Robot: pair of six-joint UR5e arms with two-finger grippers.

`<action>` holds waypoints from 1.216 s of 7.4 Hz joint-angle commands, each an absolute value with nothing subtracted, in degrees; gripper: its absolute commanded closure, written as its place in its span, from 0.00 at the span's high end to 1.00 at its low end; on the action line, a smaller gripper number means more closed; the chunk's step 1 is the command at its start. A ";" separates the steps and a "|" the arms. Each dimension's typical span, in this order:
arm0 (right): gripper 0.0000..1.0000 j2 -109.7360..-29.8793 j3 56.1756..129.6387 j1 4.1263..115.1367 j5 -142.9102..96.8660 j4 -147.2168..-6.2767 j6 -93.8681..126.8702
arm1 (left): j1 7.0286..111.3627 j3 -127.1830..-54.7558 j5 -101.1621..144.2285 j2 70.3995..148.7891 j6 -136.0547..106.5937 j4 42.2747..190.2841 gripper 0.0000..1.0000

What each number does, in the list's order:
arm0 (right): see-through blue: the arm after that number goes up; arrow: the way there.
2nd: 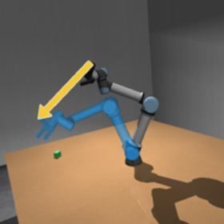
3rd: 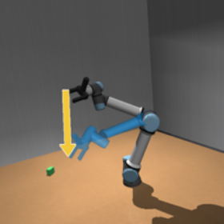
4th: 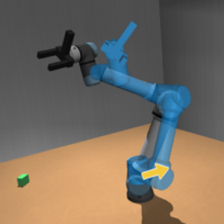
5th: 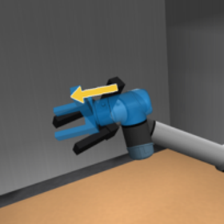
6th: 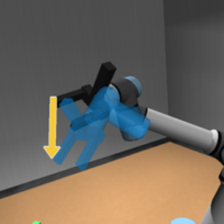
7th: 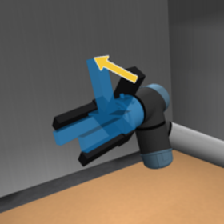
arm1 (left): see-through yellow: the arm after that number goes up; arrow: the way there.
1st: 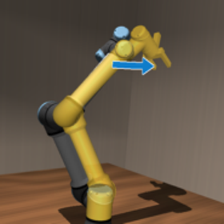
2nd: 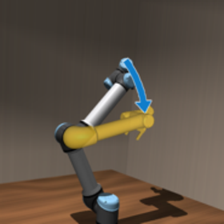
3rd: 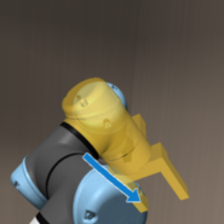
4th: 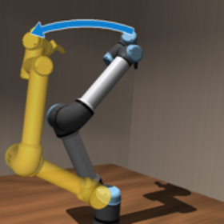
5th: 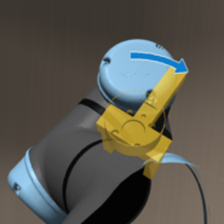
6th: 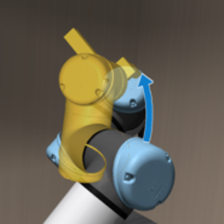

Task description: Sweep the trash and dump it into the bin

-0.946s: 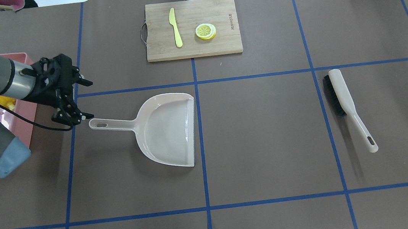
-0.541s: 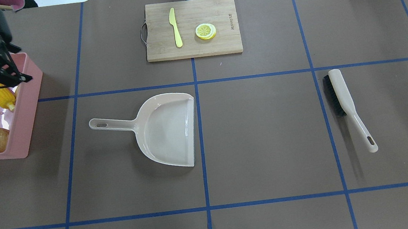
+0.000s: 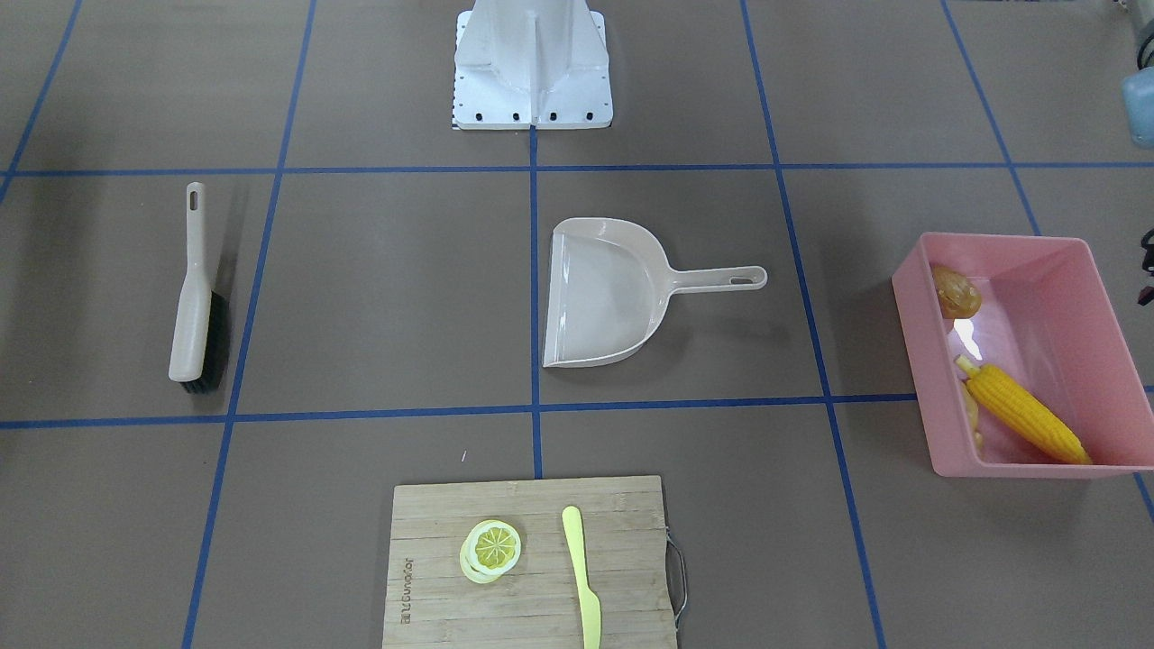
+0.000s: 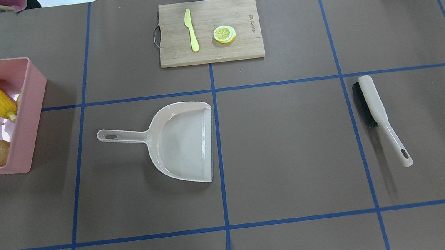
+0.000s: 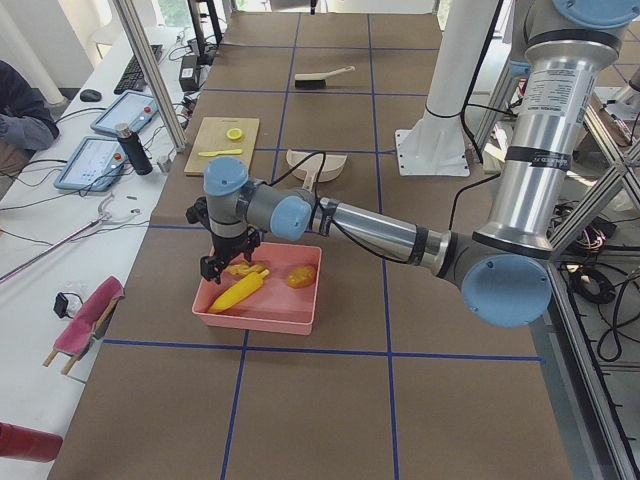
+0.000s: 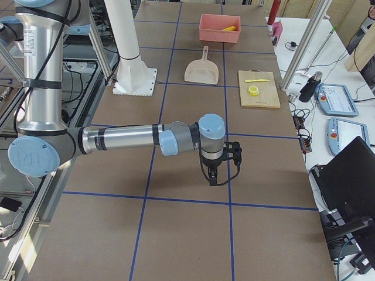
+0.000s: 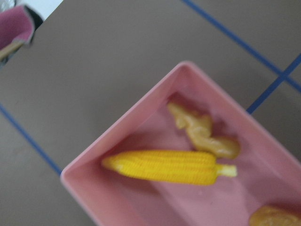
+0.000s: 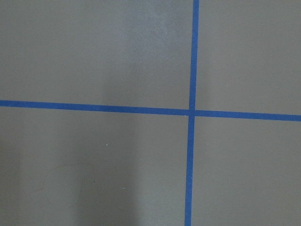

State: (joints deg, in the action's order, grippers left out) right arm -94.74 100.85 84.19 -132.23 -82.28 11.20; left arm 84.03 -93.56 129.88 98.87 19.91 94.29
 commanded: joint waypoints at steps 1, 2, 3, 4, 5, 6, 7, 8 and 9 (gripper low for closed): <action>1.00 -95.01 100.72 84.29 -132.36 -82.27 11.25 | 92.00 -92.38 140.89 90.13 16.47 93.25 0.98; 1.00 -95.01 100.81 84.29 -132.36 -82.27 11.16 | 92.11 -90.89 141.24 89.31 7.65 93.34 0.98; 1.00 -95.01 100.81 84.29 -132.36 -82.27 11.16 | 92.02 -88.96 141.24 89.04 5.56 93.60 0.99; 1.00 -95.01 100.81 84.29 -132.19 -82.27 11.25 | 92.28 -88.77 141.15 89.03 5.10 93.60 0.98; 1.00 -95.01 100.72 84.29 -132.19 -82.27 11.25 | 93.42 -88.94 141.07 88.60 4.92 93.52 0.98; 1.00 -95.01 100.72 84.29 -132.19 -82.27 11.25 | 93.51 -89.21 140.19 89.38 4.92 93.34 0.99; 1.00 -95.01 100.72 84.29 -132.19 -82.27 11.25 | 93.52 -89.30 139.40 89.47 4.92 92.99 0.99; 1.00 -95.01 100.72 84.29 -132.19 -82.27 11.16 | 93.60 -89.47 139.31 89.99 4.92 90.29 0.98; 1.00 -95.01 100.72 84.29 -132.19 -82.27 11.25 | 93.60 -90.52 137.13 91.04 4.92 87.57 0.99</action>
